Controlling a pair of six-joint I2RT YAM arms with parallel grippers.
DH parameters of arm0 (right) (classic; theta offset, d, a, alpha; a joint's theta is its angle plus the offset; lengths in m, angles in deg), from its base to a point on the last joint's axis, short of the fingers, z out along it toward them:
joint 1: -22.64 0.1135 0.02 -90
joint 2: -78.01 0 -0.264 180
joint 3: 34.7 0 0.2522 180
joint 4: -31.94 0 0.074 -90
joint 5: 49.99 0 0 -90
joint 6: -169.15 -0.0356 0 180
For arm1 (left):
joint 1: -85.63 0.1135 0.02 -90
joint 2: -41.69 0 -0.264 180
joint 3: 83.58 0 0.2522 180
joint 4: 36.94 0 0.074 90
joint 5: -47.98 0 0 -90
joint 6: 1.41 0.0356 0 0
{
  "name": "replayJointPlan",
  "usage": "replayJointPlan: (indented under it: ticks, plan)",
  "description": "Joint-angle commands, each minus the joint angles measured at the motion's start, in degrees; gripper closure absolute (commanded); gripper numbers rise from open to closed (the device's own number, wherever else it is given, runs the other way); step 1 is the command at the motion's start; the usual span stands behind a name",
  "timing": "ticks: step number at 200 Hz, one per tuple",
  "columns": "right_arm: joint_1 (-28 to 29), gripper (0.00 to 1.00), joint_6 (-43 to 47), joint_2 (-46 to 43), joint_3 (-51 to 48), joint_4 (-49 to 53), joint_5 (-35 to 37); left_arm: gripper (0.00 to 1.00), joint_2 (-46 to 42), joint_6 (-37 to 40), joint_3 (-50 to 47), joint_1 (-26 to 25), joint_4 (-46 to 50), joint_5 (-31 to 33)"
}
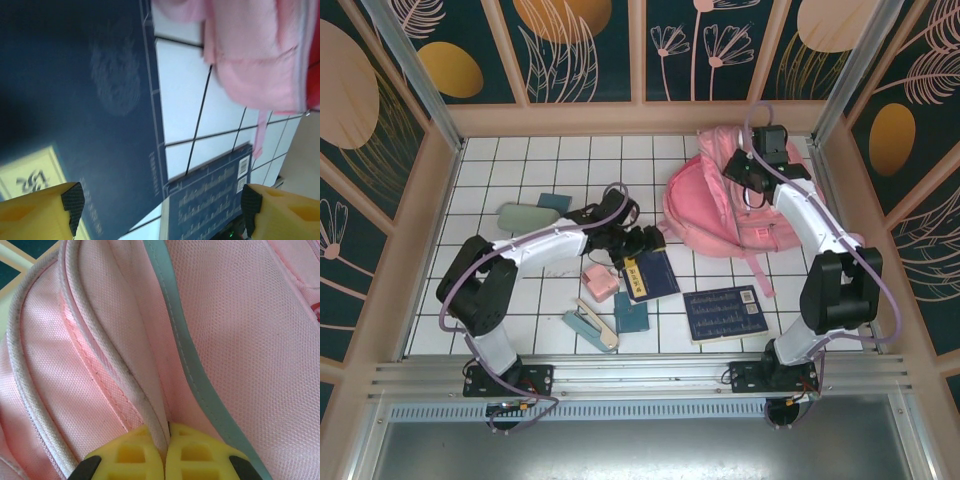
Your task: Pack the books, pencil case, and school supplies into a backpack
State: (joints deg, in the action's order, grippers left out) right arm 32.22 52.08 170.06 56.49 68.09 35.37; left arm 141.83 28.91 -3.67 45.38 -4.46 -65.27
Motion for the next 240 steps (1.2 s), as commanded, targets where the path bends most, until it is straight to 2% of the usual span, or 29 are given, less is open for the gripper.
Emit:
replayJointPlan:
  ticks: [1, 22, 44, 65, 89, 116, 167, 204, 240]
  plan:
    - [1.21, 1.0, -0.09, -3.1, -0.82, -1.75, 0.71, 0.16, -1.56, -0.73, -2.6, -0.14, 6.0, 2.42]
    - [3.95, 1.0, 1.19, -2.49, -1.1, -0.54, 1.52, 0.17, -1.2, 0.91, -3.21, -0.16, 10.27, 5.23]
    - [6.82, 1.0, 2.28, -3.14, -3.52, -0.24, 5.11, 0.17, -1.61, 2.57, -2.47, -0.17, 14.76, 11.13]
    - [7.95, 1.0, 2.28, -4.18, -6.46, -0.89, 5.26, 0.16, -0.89, 4.29, -0.53, -0.06, 18.44, 15.98]
    - [9.81, 1.0, 2.24, -4.53, -8.96, -1.13, 5.25, 0.16, 0.36, 4.9, -0.27, -0.04, 17.48, 17.17]
    - [12.25, 1.0, 1.18, -3.88, -12.76, -1.7, 4.88, 0.15, 2.73, 3.75, -2.3, -0.09, 11.55, 14.26]
    - [12.4, 1.0, -2.09, -4.37, -21.55, -7.32, -3.73, 0.16, 3.14, 1.65, -8.42, 0.21, -5.07, 7.14]
    - [12.41, 1.0, -5.68, -2.56, -26.37, -12.72, -11.12, 0.2, 1.26, -0.42, -14.51, 1.24, -14.64, 2.58]
    - [12.4, 1.0, -8.15, -2.14, -28.56, -15.79, -12.83, 0.26, 0.06, -2.18, -17.65, 2.1, -22.54, -0.51]
